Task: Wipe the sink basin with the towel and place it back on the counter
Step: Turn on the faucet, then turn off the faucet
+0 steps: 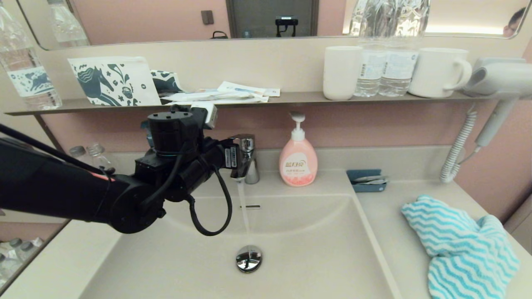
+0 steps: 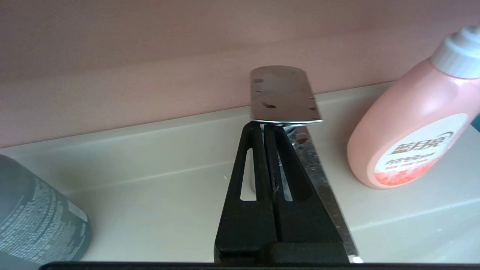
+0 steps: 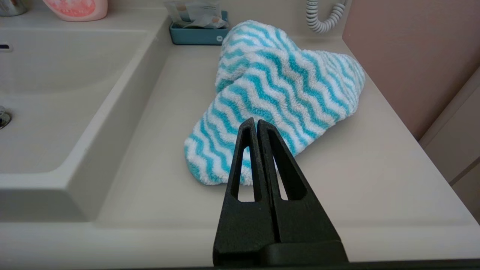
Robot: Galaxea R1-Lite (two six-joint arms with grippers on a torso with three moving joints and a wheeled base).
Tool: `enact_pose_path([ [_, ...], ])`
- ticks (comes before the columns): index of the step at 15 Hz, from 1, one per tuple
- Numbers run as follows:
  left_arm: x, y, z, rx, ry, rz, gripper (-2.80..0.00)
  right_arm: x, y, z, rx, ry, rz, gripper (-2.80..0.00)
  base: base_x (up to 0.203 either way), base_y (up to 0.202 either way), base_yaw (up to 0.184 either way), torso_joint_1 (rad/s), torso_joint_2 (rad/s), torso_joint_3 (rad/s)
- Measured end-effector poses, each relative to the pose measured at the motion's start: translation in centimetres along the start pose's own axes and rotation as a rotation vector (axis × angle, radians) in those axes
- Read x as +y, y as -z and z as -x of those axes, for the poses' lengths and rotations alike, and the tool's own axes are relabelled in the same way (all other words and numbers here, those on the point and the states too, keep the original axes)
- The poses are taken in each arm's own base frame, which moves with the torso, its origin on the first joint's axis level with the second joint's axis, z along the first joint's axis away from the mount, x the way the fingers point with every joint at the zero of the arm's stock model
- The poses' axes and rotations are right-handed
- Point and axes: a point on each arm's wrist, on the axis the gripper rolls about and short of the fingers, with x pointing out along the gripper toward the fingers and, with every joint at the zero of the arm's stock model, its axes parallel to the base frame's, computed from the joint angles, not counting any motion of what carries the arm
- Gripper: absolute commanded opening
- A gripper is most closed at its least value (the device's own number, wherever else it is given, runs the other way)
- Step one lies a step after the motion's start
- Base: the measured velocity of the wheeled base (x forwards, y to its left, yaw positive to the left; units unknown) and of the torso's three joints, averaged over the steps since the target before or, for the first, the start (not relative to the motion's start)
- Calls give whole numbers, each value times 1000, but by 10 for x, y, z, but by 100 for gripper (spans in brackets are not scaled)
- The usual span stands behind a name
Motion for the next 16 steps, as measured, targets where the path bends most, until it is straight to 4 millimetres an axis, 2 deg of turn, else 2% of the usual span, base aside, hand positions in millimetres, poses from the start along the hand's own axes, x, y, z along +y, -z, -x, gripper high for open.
enact_pose_path([
  [11,-8,-9,1,-10,1,-2,-280,0,0,0,0,0,0,-280,0,0,0,0,0,0],
  [16,3,-9,9,-4,-23,-4,-280,0,0,0,0,0,0,-280,0,0,0,0,0,0],
])
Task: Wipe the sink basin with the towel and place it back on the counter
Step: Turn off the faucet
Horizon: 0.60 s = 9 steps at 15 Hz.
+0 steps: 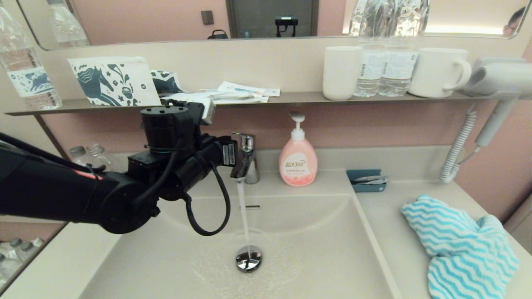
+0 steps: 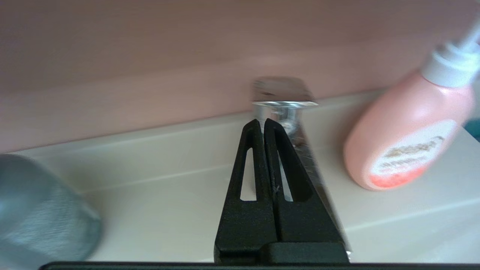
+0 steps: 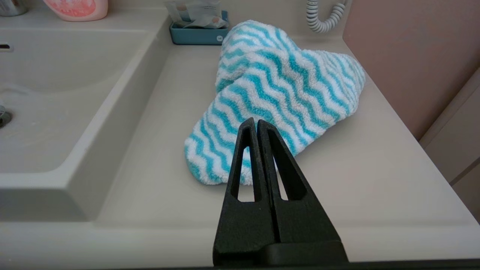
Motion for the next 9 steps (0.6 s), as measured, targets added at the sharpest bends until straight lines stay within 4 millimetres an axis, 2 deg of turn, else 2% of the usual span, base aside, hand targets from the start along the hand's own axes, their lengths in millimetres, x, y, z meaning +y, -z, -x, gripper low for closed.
enact_pose_path([
  [5,4,-9,4,-19,-6,-5,-280,0,0,0,0,0,0,-280,0,0,0,0,0,0],
  [9,-5,-23,2,-20,20,-16,-280,0,0,0,0,0,0,-280,0,0,0,0,0,0],
])
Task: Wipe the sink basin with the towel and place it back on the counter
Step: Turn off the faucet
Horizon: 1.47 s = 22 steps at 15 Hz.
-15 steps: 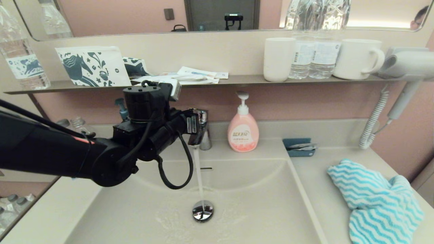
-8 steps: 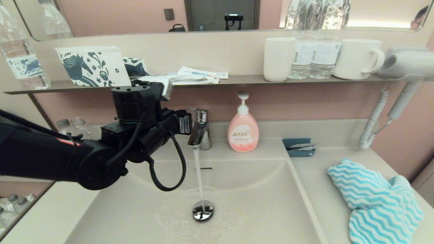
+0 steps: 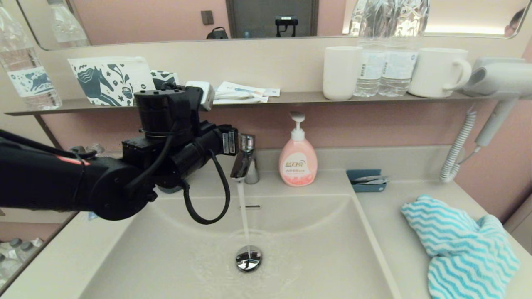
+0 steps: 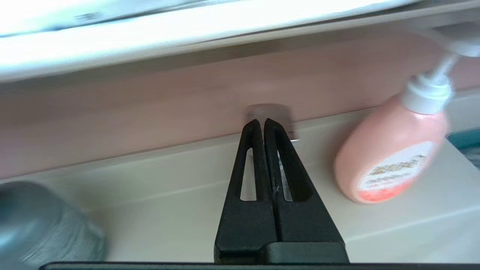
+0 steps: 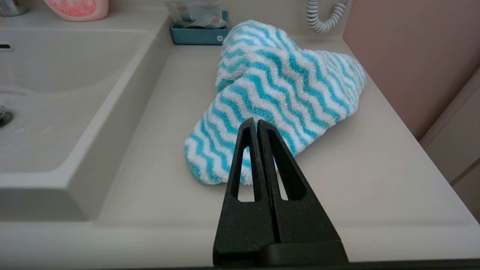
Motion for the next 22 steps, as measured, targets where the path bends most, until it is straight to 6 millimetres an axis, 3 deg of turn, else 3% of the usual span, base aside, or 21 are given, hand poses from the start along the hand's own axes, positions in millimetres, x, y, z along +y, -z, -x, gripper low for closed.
enact_pose_path([
  [13,-12,11,-29,23,11,-78,-280,0,0,0,0,0,0,-280,0,0,0,0,0,0],
  [19,-17,28,-25,76,29,-96,-280,0,0,0,-1,0,0,-280,0,0,0,0,0,0],
  [22,-21,36,-12,98,46,-106,-280,0,0,0,-1,0,0,-280,0,0,0,0,0,0],
])
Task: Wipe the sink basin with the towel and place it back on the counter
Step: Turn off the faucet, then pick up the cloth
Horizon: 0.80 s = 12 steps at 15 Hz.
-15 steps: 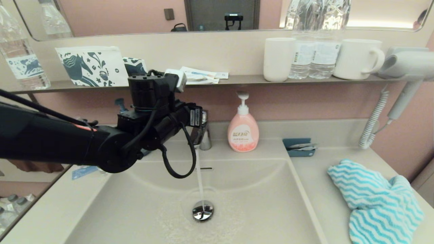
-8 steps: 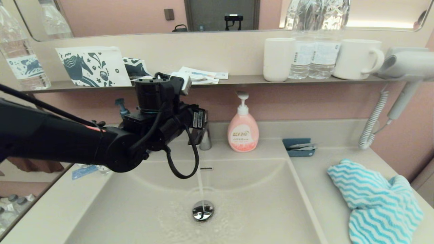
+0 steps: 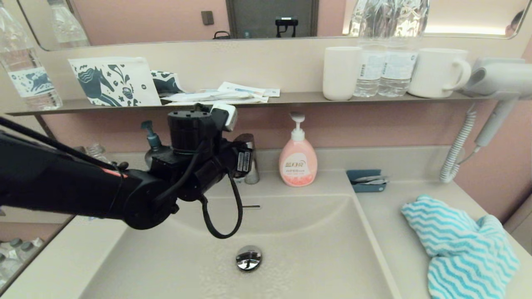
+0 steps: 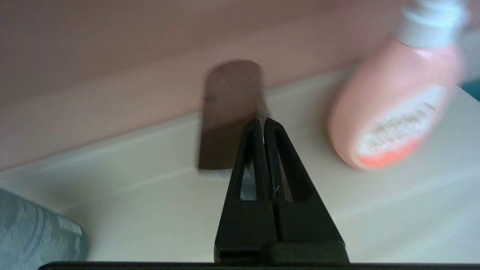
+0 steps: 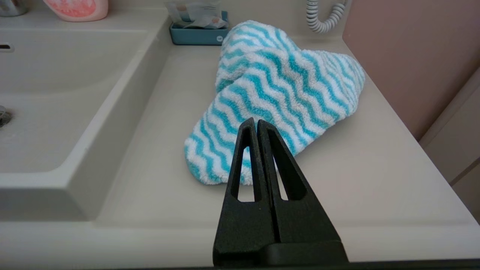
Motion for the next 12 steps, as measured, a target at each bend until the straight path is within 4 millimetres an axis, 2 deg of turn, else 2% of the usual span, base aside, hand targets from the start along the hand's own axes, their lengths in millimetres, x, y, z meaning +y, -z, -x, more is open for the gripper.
enact_pose_path([
  [5,-7,4,42,15,34,-23,-280,0,0,0,-1,0,0,-280,0,0,0,0,0,0],
  [9,3,12,89,16,35,-30,-280,0,0,0,0,0,0,-280,0,0,0,0,0,0],
  [12,14,20,116,14,17,-27,-280,0,0,0,1,0,0,-280,0,0,0,0,0,0],
])
